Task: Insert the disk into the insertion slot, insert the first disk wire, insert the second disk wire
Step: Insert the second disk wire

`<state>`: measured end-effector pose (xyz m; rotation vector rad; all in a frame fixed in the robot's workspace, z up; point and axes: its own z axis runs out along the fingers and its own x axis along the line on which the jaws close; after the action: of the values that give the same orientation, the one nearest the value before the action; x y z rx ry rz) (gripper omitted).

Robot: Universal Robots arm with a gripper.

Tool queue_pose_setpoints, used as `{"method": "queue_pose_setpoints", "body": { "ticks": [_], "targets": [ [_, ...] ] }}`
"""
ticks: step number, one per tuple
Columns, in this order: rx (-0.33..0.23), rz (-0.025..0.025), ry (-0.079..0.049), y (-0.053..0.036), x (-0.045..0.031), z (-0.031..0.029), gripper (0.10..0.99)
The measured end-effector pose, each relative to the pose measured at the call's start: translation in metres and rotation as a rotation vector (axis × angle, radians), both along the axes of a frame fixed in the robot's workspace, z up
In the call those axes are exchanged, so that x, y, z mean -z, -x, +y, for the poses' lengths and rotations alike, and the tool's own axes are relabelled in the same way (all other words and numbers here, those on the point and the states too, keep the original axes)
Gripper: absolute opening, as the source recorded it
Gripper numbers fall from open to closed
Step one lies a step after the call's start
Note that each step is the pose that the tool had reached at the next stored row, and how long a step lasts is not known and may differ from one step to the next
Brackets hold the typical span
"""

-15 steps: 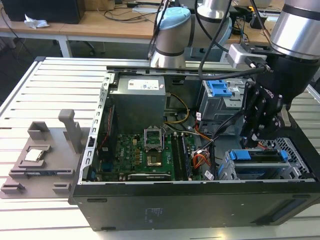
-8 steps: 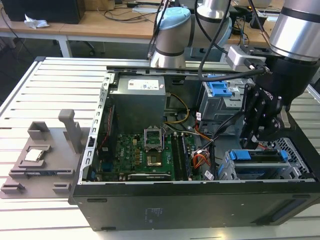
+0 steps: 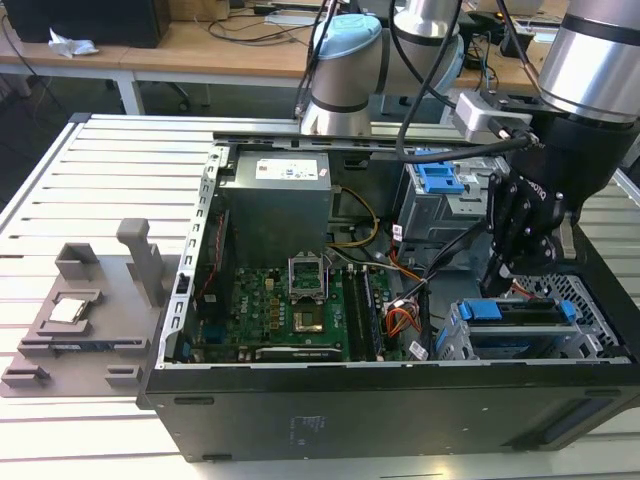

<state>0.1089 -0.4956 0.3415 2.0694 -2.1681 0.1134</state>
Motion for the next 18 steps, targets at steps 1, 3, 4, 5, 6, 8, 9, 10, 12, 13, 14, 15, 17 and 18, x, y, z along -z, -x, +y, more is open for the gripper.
{"method": "queue_pose_setpoints", "body": {
  "ticks": [1,3,4,5,6,8,9,10,12,13,14,15,17,18],
  "targets": [
    [0.000,0.0000,0.000,0.0000,0.0000,0.0000,0.145],
    [0.000,0.0000,0.001,0.0000,0.0000,0.0000,0.145],
    [0.000,-0.0001,0.001,0.0000,-0.0010,0.0001,0.145],
    [0.000,0.0000,0.001,0.0000,-0.0044,0.0000,0.145],
    [0.000,0.0000,0.001,0.0000,-0.0074,0.0000,0.145],
    [0.000,0.0000,0.001,0.0000,-0.0141,0.0000,0.145],
    [0.000,0.0000,-0.001,0.0000,-0.0171,-0.0002,0.145],
    [0.000,0.0000,-0.006,0.0001,-0.0172,-0.0014,0.145],
    [0.000,-0.0001,-0.011,0.0000,-0.0172,-0.0068,0.145],
    [0.000,0.0000,-0.011,0.0000,-0.0172,-0.0094,0.145],
    [0.000,0.0000,-0.011,0.0001,-0.0172,-0.0118,0.145],
    [0.000,0.0000,-0.012,0.0000,-0.0172,-0.0175,0.145],
    [0.000,0.0000,-0.013,0.0000,-0.0172,-0.0226,0.145],
    [0.000,-0.0001,-0.014,0.0000,-0.0172,-0.0278,0.145]
  ]
}}
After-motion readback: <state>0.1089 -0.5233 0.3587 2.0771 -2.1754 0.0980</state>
